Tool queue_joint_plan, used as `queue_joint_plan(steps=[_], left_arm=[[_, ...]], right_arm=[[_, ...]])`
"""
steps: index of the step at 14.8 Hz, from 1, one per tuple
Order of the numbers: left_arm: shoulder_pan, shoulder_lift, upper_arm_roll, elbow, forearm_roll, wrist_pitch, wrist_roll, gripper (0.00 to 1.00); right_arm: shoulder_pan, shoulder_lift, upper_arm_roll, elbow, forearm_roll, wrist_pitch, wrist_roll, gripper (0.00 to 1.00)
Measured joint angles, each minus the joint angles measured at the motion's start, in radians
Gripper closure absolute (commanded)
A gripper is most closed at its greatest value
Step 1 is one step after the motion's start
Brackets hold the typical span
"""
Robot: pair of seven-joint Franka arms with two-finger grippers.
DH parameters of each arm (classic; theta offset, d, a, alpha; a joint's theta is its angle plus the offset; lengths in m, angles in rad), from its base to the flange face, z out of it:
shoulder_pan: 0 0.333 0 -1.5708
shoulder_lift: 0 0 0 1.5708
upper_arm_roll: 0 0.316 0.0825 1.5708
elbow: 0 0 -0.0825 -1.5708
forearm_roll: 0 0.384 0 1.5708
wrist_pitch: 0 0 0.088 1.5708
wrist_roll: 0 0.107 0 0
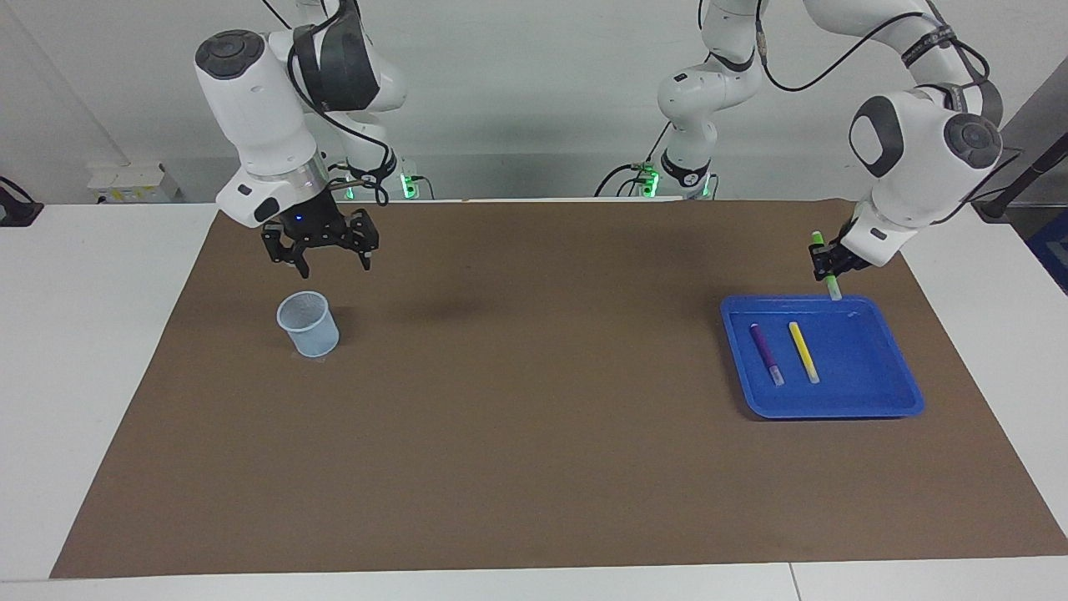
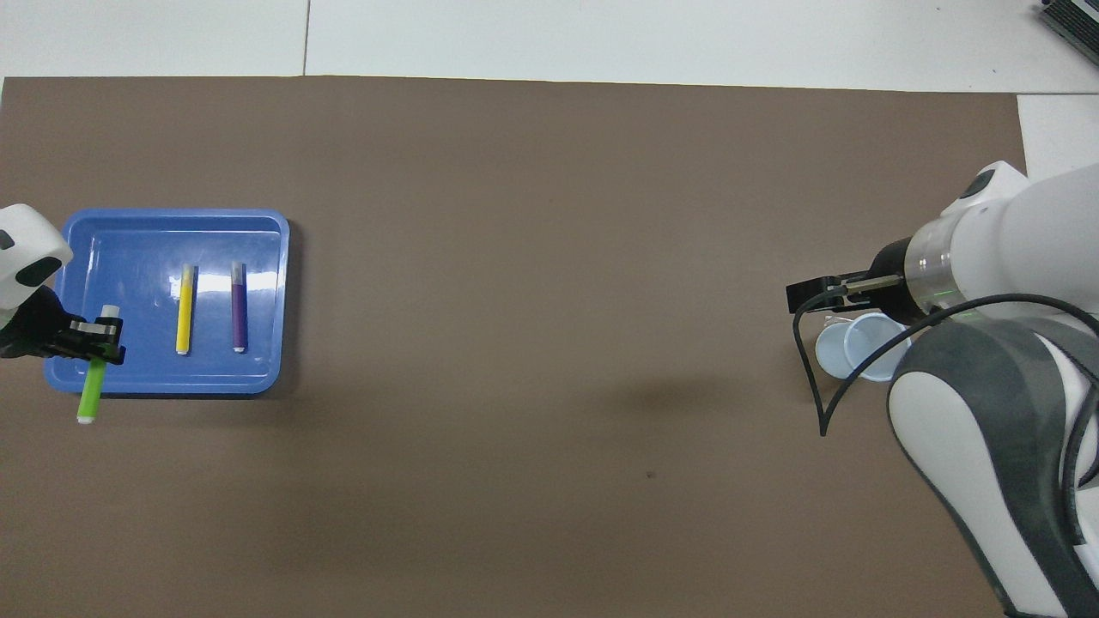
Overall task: Right arm passes pens to left for tray arrangement
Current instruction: 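Lower the green pen into the tray while the right gripper withdraws, then release the green pen and raise the left gripper from the tray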
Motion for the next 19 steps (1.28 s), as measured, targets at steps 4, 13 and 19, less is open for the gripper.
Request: queue_joint_plan(steps=[4,13,19], left_arm=[[0.021,0.095,0.000,-0.002,0.075,0.125,0.003,1.00],[0.069,0.260,0.001,-0.002,0.124,0.332,0.003,1.00],[0.070,0.303,0.007,-0.015,0.176,0.449,0.003,0.94]], right_arm=[[0.004,0.063,-0.013,0.103,-0.023,-0.042,0.000,0.00],[0.030,0.101,-0.036,0.124,-0.024,-0.079,-0.016,0.00],[0.028,0.094,-0.053,0.114,-0.025,-0.081,-0.016,0.00]])
